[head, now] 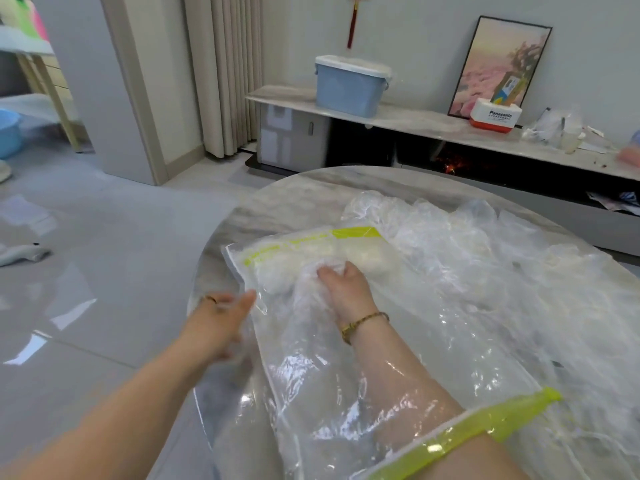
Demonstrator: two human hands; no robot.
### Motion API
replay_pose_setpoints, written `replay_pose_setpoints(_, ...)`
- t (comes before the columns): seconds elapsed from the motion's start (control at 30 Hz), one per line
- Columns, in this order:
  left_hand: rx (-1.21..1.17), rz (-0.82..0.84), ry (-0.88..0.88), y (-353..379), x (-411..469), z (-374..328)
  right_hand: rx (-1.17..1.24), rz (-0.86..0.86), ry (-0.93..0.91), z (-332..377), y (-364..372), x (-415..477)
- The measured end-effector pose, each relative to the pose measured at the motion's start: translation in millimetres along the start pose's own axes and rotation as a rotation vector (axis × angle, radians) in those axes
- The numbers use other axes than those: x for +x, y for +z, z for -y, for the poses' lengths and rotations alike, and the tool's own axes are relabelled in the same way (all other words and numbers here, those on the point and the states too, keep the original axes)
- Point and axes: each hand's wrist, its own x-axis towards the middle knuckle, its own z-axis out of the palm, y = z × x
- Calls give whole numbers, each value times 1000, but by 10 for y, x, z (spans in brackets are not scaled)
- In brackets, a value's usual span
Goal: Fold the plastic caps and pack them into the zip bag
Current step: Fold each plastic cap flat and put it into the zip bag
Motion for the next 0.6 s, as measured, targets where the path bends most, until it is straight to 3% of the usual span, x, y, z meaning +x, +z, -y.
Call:
replay_pose_setpoints(0.1,138,-180,165,-140,482,-160,-34,11,5,-77,24,36)
replay_pose_setpoints(0.17,236,-136,224,-156,867,-209,-59,24,0,-121,57,73)
replay_pose_setpoints(0.3,282,18,158,-7,1415,-267,-59,41,-13,-104,98,176)
replay_pose_setpoints(0.4,461,15,122,105,1511,-320,-67,48,-32,-121,128,328)
replay_pose_setpoints(0.6,168,149,234,267,1481,-286,-268,65,-94,-72,300,586)
